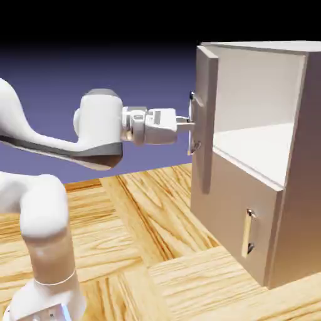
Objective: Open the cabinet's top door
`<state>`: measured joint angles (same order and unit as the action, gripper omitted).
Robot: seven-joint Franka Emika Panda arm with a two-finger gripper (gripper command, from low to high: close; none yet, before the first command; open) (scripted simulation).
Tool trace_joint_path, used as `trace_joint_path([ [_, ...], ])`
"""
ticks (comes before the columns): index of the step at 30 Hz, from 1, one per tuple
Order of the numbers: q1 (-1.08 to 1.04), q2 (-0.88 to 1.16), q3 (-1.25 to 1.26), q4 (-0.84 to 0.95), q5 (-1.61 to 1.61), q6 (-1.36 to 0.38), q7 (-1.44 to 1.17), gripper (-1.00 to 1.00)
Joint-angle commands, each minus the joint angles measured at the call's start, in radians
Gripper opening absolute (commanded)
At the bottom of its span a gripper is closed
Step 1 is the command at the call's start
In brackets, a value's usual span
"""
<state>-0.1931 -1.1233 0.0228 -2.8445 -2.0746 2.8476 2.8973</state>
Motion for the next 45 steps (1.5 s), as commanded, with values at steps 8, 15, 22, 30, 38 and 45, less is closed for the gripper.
trace_joint_path([
  [8, -0.215, -0.156, 0.175, -0.063, 0.279, 0.140, -0.122, -1.00],
  [15, -0.157, -0.264, 0.212, -0.145, 0.583, 0.059, -0.386, -1.00],
  [22, 0.055, -0.383, 0.313, -0.203, 0.882, -0.226, -0.590, -1.00],
  [30, 0.239, -0.431, 0.552, -0.167, 1.160, -0.574, -0.663, -1.00],
  [38, 0.263, -0.367, 0.831, 0.005, 1.406, -0.922, -0.667, -1.00],
  [45, 0.124, -0.297, 1.030, 0.254, 1.561, -1.202, -0.670, -1.00],
])
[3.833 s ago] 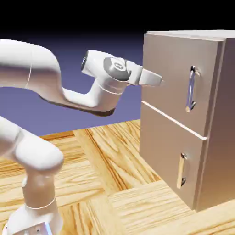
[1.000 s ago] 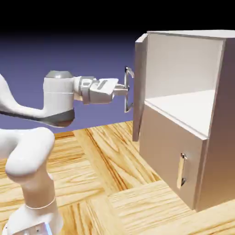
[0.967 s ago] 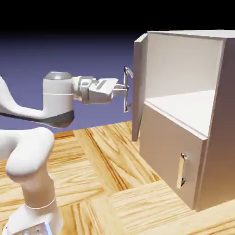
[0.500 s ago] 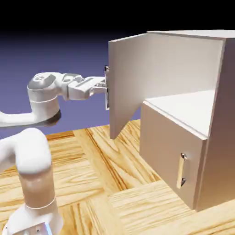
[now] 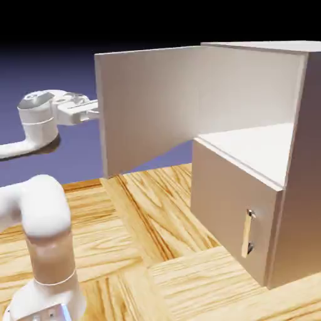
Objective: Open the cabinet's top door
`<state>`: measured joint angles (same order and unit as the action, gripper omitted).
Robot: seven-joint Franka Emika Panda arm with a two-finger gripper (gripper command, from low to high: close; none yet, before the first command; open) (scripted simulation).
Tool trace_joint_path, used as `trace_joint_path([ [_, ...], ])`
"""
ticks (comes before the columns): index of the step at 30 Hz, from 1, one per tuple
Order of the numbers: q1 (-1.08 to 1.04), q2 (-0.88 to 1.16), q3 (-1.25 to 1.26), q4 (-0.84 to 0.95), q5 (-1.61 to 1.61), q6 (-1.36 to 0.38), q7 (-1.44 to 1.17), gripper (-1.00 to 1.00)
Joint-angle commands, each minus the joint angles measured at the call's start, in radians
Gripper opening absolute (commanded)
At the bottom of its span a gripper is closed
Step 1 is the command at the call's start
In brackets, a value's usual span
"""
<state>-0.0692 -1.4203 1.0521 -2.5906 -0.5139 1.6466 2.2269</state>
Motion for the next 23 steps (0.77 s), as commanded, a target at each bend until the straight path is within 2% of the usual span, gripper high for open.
trace_joint_path([
  [1, -0.025, 0.007, 0.022, 0.036, 0.015, -0.036, -0.002, -1.00],
  [23, -0.629, 0.028, 0.279, 0.833, 0.157, -0.659, -0.108, -1.00],
])
